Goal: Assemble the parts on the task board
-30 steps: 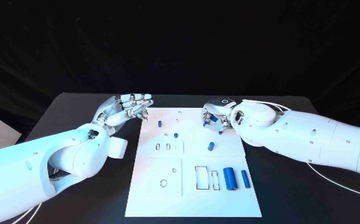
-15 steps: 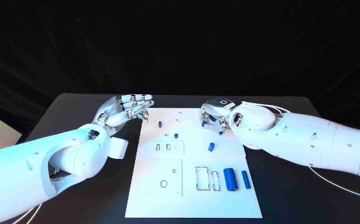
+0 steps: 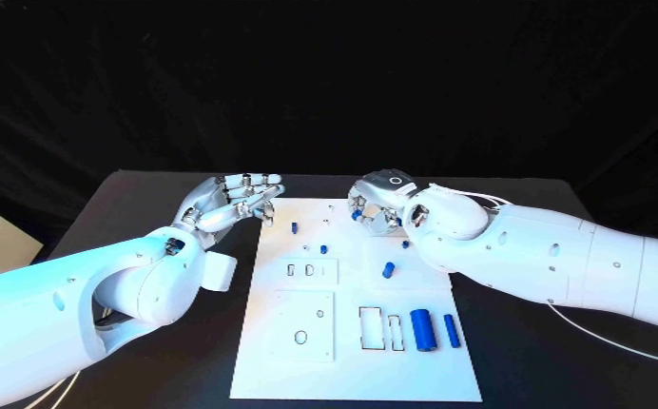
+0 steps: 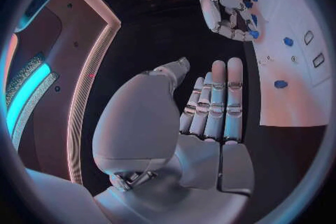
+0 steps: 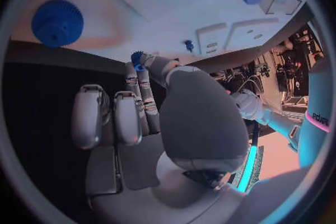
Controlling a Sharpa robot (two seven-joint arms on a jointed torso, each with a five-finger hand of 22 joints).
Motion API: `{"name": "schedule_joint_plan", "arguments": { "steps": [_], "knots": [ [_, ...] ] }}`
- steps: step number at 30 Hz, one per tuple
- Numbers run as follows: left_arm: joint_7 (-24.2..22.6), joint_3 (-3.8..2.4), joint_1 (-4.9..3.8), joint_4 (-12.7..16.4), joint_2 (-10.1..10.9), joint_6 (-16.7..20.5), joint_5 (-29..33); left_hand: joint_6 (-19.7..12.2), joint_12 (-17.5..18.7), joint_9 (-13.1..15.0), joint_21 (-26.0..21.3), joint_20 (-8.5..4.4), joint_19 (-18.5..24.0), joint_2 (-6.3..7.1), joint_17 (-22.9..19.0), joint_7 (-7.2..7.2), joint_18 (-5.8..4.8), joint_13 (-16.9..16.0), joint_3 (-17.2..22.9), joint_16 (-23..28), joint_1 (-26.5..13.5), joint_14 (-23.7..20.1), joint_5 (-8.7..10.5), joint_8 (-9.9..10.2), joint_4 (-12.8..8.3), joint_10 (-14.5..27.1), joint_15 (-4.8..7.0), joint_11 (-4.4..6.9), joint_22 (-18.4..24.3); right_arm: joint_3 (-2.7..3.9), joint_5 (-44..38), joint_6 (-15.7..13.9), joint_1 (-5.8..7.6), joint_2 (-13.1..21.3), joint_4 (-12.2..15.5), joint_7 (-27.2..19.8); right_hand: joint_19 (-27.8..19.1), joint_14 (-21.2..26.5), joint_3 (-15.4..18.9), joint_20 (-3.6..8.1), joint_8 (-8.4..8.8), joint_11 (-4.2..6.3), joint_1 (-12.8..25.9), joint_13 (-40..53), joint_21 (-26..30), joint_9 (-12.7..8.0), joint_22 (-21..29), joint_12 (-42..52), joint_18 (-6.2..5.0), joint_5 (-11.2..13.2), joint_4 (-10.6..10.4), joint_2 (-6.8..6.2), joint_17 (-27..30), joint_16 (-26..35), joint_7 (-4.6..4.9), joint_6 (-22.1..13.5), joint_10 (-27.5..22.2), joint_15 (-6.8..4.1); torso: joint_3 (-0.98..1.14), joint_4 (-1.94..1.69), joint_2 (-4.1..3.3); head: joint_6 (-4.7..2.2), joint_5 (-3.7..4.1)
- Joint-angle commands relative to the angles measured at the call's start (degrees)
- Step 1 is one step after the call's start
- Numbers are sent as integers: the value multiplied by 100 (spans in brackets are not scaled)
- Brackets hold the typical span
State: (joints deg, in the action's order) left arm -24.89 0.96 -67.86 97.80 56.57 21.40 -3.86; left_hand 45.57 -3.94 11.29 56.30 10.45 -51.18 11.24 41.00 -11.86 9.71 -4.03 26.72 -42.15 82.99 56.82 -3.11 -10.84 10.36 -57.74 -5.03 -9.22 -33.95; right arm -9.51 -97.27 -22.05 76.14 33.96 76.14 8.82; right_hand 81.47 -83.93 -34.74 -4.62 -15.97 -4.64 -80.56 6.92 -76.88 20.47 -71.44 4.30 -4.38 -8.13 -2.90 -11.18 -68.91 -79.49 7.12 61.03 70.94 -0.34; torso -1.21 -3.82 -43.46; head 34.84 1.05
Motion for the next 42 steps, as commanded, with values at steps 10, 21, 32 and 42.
{"name": "schedule_joint_plan", "arguments": {
  "steps": [10,21,32,42],
  "knots": [
    [-29,-6,-22,6,-48,-133,16,-35,-3,8,27,5,49,-34,9,-73,89,3,16,-23,11,-40,-1,12,-6,20,-9,-1,-8,5,-123,-508,18,-473,-403,262,47,-243,-6,1,-37,98,-20,78,-38,18,-20,-20,64,-38,42,-22,-1,-35,35,-29,138,-44,-2,-10,-13,-39,11],
    [-26,-6,-67,11,-94,-138,16,-35,-3,8,27,5,49,-34,9,-73,89,3,16,-23,11,-40,-1,12,-6,20,-9,-1,-8,5,-83,-465,12,-835,-855,239,47,-243,-11,-4,-38,94,1,78,-43,27,-28,-28,66,-42,40,-27,0,-37,40,-38,132,-41,-11,-22,-31,-39,-44],
    [-24,-6,-109,33,-99,-132,16,-35,-3,8,27,5,49,-34,9,-73,89,3,16,-23,11,-40,-1,12,-6,20,-9,-1,-8,2,-31,-314,-14,-1020,-1092,201,43,-242,-12,-6,-37,92,8,77,-38,30,-20,-31,64,-43,39,-29,6,-36,41,-42,129,-40,-14,-40,-34,-1,-53],
    [-24,-6,-128,39,-94,-129,16,-45,-8,12,41,7,55,-29,11,-71,89,2,5,-43,4,-47,-1,10,-12,30,-10,0,-12,-4,22,-179,-23,-1078,-1173,176,41,-239,-12,-13,-38,87,44,77,-42,42,-29,-38,65,-38,32,-39,15,-35,44,-54,123,-34,-9,-9,-34,32,-111]
  ]
}}
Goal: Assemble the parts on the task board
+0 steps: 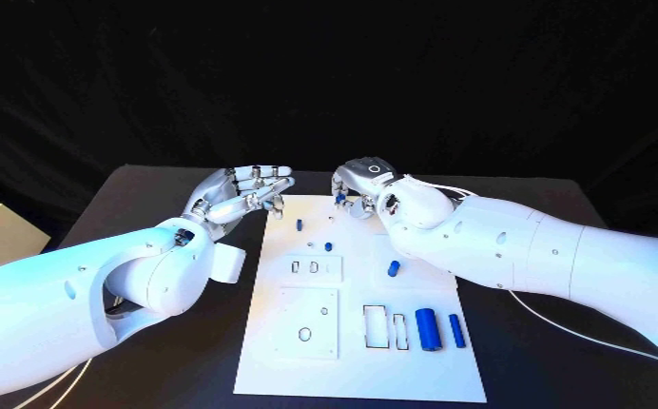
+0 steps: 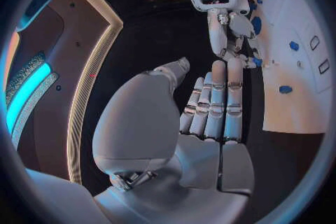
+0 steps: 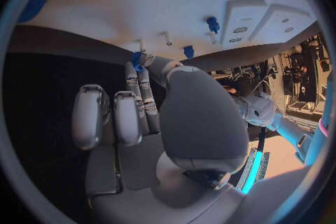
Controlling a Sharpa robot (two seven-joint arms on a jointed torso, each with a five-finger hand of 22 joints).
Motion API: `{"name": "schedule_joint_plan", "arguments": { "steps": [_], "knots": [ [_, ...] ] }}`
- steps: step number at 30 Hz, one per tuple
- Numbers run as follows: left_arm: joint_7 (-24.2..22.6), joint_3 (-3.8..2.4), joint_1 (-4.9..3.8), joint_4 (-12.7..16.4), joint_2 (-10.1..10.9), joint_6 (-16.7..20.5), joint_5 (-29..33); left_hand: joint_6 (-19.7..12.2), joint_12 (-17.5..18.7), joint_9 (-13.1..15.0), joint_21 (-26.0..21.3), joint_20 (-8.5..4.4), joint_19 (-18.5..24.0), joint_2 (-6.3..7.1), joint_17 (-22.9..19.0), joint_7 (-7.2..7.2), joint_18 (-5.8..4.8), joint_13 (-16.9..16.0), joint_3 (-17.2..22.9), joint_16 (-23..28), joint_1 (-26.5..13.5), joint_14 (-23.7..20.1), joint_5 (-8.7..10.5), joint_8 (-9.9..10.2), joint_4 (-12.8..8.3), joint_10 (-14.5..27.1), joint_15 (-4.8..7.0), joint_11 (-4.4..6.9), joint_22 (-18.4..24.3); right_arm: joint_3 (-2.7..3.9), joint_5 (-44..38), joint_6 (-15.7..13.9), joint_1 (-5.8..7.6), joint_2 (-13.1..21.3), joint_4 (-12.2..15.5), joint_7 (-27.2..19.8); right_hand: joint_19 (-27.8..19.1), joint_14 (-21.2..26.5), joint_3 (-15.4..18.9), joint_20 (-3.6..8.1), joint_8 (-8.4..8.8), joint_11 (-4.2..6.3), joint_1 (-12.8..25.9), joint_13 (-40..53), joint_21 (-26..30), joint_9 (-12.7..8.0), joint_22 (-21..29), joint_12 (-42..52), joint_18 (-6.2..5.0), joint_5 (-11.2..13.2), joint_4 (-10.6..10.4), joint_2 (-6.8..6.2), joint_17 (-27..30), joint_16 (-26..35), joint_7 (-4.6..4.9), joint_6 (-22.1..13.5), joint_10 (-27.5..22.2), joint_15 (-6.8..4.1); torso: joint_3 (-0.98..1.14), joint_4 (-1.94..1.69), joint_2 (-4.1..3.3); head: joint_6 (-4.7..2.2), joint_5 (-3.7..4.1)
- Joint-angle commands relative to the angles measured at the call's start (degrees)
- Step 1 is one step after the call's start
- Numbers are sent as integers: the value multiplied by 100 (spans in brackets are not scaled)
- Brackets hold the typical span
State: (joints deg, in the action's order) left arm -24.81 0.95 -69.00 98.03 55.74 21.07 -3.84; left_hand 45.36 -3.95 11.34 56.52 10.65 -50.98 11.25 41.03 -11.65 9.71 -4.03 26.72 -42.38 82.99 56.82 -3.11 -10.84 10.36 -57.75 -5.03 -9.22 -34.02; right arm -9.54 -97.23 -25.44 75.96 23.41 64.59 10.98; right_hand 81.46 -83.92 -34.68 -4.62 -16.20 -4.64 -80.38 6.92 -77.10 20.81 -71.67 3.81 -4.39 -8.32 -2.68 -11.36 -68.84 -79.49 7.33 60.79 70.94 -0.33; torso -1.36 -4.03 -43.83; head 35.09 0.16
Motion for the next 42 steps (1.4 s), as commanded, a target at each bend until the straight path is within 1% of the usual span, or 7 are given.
{"name": "schedule_joint_plan", "arguments": {
  "steps": [1,20,30,38,39,40,42],
  "knots": [
    [-32,-5,-15,15,-13,-95,14,-25,-8,7,20,-13,35,-29,8,-92,89,2,5,-20,4,-47,-1,10,-12,31,-10,0,-5,-2,24,176,-6,-32,-29,-44,37,-240,-16,-14,-15,85,38,77,-13,11,2,9,64,-18,6,-26,5,-39,24,-35,123,-34,7,10,5,8,-21],
    [-39,-5,-33,2,-42,-78,14,-25,-8,7,20,-13,35,-29,8,-92,89,2,5,-20,4,-47,-1,10,-12,31,-10,0,-5,-13,72,229,-55,-179,-188,-86,16,-235,-15,-18,-12,82,62,77,14,20,39,3,55,-19,4,-41,26,-32,25,-50,114,-30,1,-3,-5,5,-43],
    [-35,-5,-39,-1,-50,-77,14,-25,-8,7,20,-13,35,-29,8,-92,89,2,5,-20,4,-47,-1,10,-12,31,-10,0,-5,-14,78,223,-92,-276,-310,-110,-5,-230,-32,-25,8,67,90,68,36,30,65,-16,47,-20,5,-55,37,-32,39,-100,69,-18,0,4,-6,-6,-42],
    [-24,-5,-44,-5,-55,-83,14,-25,-8,7,20,-13,35,-29,8,-92,89,2,5,-20,4,-47,-1,10,-12,31,-10,0,-5,-14,110,235,-107,-340,-438,-139,-152,-182,-107,-89,108,-30,195,-6,231,49,307,-39,-6,17,0,-154,191,31,128,-309,-247,62,3,7,-7,-19,-52],
    [-24,-5,-45,-5,-54,-82,14,-25,-8,7,20,-13,35,-29,8,-92,89,2,5,-20,4,-47,-1,10,-12,31,-10,0,-5,-14,115,234,-107,-340,-444,-148,-200,-165,-124,-105,131,-56,210,-31,300,49,394,-39,-25,22,2,-181,250,60,150,-355,-336,83,2,7,-6,-18,-54],
    [-23,-5,-45,-6,-53,-82,14,-25,-8,7,20,-13,35,-29,8,-92,89,2,5,-20,4,-47,-1,10,-12,31,-10,0,-5,-14,121,234,-108,-338,-446,-159,-299,-135,-130,-150,225,-107,253,-90,447,28,576,-29,-61,59,5,-267,342,107,192,-515,-536,121,2,10,-5,-18,-56],
    [-23,-5,-46,-6,-51,-83,14,-25,-8,7,20,-13,35,-29,8,-92,89,2,5,-20,4,-47,-1,10,-12,31,-10,0,-5,-14,130,230,-108,-331,-444,-173,-360,-125,-118,-174,267,-128,280,-121,542,22,692,-30,-86,85,2,-307,373,120,200,-578,-638,134,3,12,-4,-15,-57]
  ]
}}
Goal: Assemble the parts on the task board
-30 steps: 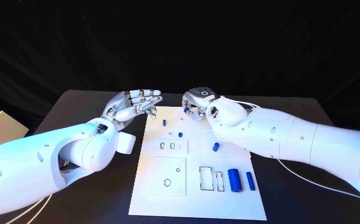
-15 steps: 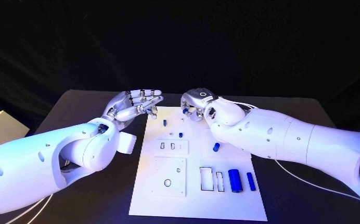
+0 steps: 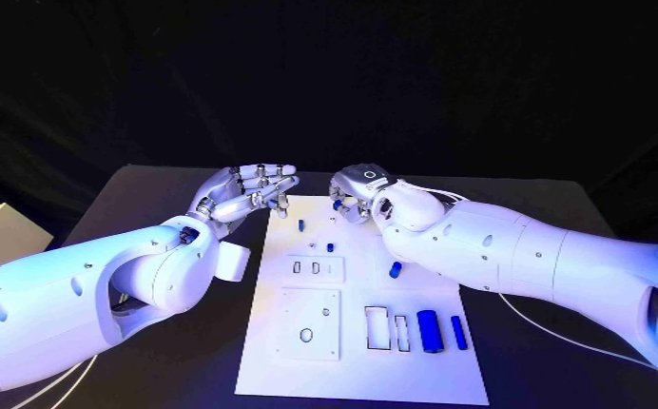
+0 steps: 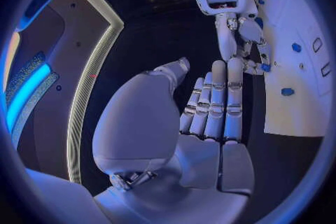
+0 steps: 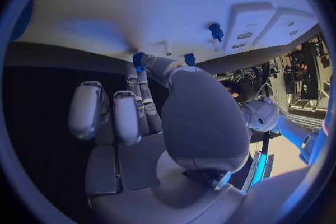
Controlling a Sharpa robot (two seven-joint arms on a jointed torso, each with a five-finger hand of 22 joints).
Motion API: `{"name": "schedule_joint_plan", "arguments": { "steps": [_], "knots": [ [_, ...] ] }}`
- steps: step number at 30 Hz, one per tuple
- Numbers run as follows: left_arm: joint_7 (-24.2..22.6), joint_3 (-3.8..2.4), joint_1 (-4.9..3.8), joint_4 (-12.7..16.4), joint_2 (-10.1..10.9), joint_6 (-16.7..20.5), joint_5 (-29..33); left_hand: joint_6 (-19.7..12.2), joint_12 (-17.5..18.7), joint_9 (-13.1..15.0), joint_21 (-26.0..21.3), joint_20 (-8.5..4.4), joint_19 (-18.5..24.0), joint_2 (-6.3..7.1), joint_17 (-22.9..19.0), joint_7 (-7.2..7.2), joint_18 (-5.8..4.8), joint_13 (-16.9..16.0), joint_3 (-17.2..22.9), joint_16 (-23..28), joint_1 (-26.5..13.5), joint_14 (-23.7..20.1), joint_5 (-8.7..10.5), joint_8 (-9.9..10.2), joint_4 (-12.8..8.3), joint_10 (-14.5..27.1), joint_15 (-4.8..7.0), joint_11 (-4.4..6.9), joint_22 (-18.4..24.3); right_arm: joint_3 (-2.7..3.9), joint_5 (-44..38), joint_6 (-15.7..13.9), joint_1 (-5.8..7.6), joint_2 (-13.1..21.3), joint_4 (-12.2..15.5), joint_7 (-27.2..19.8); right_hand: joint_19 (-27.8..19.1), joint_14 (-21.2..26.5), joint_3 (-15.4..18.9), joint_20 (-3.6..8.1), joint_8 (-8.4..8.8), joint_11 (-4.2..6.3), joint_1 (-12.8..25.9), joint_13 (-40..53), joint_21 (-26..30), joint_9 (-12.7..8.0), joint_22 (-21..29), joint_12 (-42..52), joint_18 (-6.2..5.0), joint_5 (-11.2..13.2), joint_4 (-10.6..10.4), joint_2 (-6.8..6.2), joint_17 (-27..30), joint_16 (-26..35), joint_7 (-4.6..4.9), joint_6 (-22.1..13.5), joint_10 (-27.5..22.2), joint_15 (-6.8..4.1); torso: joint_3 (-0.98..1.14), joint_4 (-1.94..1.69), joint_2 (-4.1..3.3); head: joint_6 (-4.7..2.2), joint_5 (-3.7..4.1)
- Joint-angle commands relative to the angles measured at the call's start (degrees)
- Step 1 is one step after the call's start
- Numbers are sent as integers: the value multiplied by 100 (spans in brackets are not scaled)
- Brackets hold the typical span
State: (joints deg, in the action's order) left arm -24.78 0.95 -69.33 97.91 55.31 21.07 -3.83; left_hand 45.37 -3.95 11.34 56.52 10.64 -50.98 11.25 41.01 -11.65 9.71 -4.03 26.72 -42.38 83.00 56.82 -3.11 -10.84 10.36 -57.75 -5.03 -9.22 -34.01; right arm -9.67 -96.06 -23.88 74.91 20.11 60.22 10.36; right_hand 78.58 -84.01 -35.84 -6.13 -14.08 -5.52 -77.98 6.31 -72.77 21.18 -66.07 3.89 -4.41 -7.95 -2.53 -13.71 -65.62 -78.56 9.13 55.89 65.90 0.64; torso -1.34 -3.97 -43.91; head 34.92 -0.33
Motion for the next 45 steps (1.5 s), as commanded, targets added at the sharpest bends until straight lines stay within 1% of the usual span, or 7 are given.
{"name": "schedule_joint_plan", "arguments": {
  "steps": [1,13,24,26,30,32,45],
  "knots": [
    [-25,-6,-13,6,-6,-83,13,-25,-8,7,20,-12,35,-29,10,-91,89,2,5,-21,4,-48,-1,10,-12,31,-10,0,-6,-1,20,66,-3,7,0,-120,-123,-107,21,-40,81,-52,61,-80,189,-18,229,-35,-105,50,-17,-100,85,43,27,-125,-208,47,2,6,2,3,-11],
    [-19,-5,-14,-26,31,-93,15,-24,-18,13,35,-12,42,-35,9,-87,90,-1,5,-38,7,-58,-1,0,-20,30,-8,3,-10,10,85,-157,31,779,885,-96,-493,60,958,-121,353,-128,-176,-242,1020,-16,1110,146,-277,93,-9,31,640,322,-121,-449,-1028,102,21,49,16,-16,-20],
    [-3,-4,-15,-43,80,-106,42,-22,-23,16,40,-13,45,-37,8,-83,90,-2,3,-45,5,-60,0,-5,-22,26,-7,5,-11,39,1743,-429,283,2106,1849,-167,-389,16,1097,1,497,78,50,-90,1134,-35,1105,771,-272,-129,-450,-24,683,353,-35,-412,16,-48,68,186,60,-76,-14],
    [-3,-4,-15,-52,86,-106,43,-21,-25,17,41,-12,46,-35,8,-82,90,-3,1,-47,2,-61,0,-6,-21,24,-7,6,-11,41,2050,-289,308,2265,1922,-111,-209,-77,1430,232,530,384,142,532,879,-11,770,1643,-205,-169,-603,-100,350,164,-218,-416,890,-312,80,197,62,-82,-22],
    [-4,-3,-15,-70,90,-114,44,-20,-26,18,41,-12,48,-34,8,-81,90,-3,-1,-47,0,-63,0,-7,-21,23,-8,7,-11,43,2390,16,334,2464,1933,-13,319,-381,2331,225,467,384,-149,6518,-105,123,-451,7169,33,-174,-923,49,-1215,-659,-197,-467,1564,-271,89,192,49,-79,-16],
    [-4,-3,-15,-78,86,-120,44,-20,-26,18,41,-12,48,-34,8,-81,90,-3,-1,-47,0,-63,0,-7,-21,23,-8,7,-11,43,2501,153,339,2510,1881,21,456,-470,2671,144,393,257,-311,7499,-418,181,-838,7960,98,-198,-1124,144,-1767,-905,-134,-564,1861,-187,88,185,45,-73,-8],
    [-2,-3,-13,-116,45,-153,45,-20,-26,18,41,-12,48,-34,8,-81,90,-3,-1,-47,0,-63,0,-7,-21,23,-8,7,-11,43,2689,579,260,2231,1396,135,836,-599,3087,37,193,135,-583,8369,-1187,283,-1764,8611,287,-342,-1392,302,-2438,-1144,-21,-692,2410,-68,67,170,47,-19,-15]
  ]
}}
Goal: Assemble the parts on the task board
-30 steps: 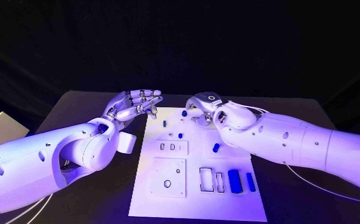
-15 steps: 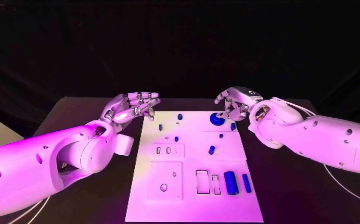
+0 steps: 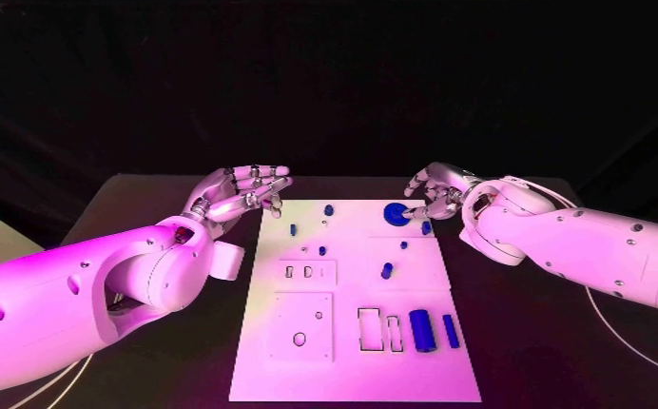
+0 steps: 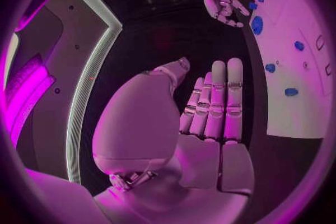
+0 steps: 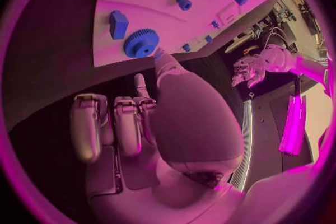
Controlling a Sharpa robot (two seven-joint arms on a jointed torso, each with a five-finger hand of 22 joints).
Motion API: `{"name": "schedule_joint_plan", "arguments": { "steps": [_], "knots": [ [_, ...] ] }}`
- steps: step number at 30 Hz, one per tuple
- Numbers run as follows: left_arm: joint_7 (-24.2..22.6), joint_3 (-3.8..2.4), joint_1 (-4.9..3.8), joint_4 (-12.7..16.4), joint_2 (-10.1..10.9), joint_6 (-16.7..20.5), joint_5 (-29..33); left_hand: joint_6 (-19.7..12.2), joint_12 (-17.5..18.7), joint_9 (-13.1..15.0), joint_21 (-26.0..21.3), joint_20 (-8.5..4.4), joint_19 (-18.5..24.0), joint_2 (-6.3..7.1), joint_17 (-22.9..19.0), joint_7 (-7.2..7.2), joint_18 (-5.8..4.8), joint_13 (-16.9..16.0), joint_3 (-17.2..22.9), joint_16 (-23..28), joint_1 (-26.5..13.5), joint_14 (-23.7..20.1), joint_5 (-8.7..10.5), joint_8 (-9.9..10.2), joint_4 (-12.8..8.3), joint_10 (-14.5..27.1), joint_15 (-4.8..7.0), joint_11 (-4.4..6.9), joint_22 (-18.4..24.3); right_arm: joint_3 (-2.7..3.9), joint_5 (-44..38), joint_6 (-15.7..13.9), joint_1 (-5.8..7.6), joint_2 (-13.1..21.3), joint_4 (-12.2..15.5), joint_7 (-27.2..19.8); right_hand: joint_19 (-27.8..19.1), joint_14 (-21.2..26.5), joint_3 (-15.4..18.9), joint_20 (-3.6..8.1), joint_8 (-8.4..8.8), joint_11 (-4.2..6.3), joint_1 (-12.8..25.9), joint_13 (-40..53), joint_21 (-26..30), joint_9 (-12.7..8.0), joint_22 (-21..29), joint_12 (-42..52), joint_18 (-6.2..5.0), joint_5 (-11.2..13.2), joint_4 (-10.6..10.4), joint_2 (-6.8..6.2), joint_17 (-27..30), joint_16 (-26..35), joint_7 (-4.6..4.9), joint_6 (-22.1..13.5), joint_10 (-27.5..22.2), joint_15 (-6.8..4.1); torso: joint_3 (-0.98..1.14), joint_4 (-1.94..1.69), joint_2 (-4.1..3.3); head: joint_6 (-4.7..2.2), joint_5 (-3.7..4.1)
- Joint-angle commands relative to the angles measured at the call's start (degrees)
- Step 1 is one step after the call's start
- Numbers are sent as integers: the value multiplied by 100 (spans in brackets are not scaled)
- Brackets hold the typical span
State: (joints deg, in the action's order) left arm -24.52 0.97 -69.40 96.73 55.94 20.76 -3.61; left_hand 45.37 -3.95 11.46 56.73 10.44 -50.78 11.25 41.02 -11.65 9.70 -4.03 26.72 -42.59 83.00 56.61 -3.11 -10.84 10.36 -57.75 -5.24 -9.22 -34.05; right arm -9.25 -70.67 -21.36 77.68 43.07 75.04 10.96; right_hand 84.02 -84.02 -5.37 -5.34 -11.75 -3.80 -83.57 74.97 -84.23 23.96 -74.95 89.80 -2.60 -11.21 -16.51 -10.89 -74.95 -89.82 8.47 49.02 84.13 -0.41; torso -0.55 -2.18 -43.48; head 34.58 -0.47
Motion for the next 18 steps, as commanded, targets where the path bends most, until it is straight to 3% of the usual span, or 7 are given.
{"name": "schedule_joint_plan", "arguments": {
  "steps": [1,8,12,18],
  "knots": [
    [-27,-4,-7,1,-22,-123,23,-20,-26,6,20,9,27,-34,6,-80,91,-3,-1,-25,0,-42,0,-7,-21,23,13,7,-7,1,152,341,-29,-115,-146,85,298,-598,43,-44,-46,-40,-23,1503,-55,7,-892,20,109,-23,4,28,-1505,-18,48,-1,587,39,-11,-12,3,17,1],
    [3,-4,-6,-7,-47,-113,3,-15,-33,10,21,8,37,-32,1,-73,91,-5,-4,-24,-1,-58,-1,-15,-23,15,15,11,-6,-1,179,376,-120,-319,-401,95,332,-598,45,-58,-66,-55,-22,1503,-120,13,-968,20,126,-106,6,65,-1505,-18,65,9,587,54,-12,-14,4,49,-17],
    [9,-4,-6,-10,-47,-109,-2,-15,-33,10,21,8,37,-32,1,-73,91,-5,-4,-24,-1,-58,-1,-15,-23,15,15,11,-6,-1,186,376,-157,-390,-463,96,336,-598,40,-61,-65,-59,-31,1503,-128,12,-979,20,128,-119,9,74,-1505,-18,70,4,587,58,-10,6,7,76,-33],
    [12,-4,-6,-15,-43,-110,-5,-15,-33,10,21,8,37,-32,1,-73,91,-5,-4,-24,-1,-58,-1,-15,-23,15,15,11,-6,-2,180,351,-175,-457,-542,116,340,-598,30,-65,-67,-63,-43,1503,-137,12,-989,20,131,-128,13,90,-1505,-18,74,2,587,61,-10,0,11,82,-16]
  ]
}}
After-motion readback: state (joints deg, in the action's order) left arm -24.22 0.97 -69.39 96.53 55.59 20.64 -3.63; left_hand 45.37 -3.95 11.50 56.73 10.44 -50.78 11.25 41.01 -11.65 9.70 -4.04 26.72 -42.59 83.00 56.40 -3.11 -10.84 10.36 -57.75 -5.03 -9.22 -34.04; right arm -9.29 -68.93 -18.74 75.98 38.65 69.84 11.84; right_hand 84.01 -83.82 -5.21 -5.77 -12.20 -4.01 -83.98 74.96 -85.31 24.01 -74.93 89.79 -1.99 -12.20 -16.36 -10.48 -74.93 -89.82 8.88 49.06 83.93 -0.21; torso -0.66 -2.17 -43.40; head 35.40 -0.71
